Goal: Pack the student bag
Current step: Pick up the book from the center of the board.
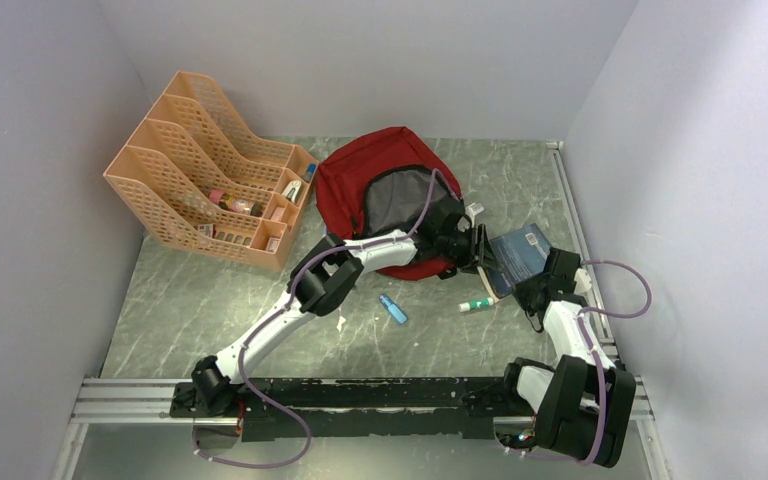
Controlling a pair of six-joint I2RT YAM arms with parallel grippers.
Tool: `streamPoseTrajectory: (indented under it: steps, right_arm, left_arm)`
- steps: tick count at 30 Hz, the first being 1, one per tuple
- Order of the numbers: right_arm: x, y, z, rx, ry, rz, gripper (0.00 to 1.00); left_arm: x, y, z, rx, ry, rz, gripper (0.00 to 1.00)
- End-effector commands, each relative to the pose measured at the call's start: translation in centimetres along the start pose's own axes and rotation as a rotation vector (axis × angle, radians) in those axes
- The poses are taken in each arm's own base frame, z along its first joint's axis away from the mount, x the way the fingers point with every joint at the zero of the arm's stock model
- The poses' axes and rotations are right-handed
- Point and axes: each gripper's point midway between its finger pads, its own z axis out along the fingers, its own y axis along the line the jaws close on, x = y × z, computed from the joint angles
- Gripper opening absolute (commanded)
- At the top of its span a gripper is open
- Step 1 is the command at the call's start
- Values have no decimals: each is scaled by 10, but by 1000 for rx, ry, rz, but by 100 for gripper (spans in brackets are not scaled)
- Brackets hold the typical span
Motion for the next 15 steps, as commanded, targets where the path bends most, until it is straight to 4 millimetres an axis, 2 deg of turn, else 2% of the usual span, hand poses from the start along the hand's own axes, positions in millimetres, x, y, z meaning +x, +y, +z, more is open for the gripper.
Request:
streamPoseTrajectory:
  steps: [1,7,8,12,15]
  right_arm:
    - [30,-26,0,81,105,-11,0]
    - [28,-22,-2,62,96,-5,0]
    - [27,-20,-3,52,93,-5,4]
    - [12,-5,-14,26,54,1,33]
    - [-1,3,-25,27,21,11,50]
  left_arm:
    - [-20,-10,5,63,-86,11,43]
    - [-26,-35,-3,132,-111,76,13]
    - [-28,-43,-6,149,-118,92,8]
    - [-41,-81,-21,221,-162,178,5]
    - [-55,-108,-35,252,-207,243,5]
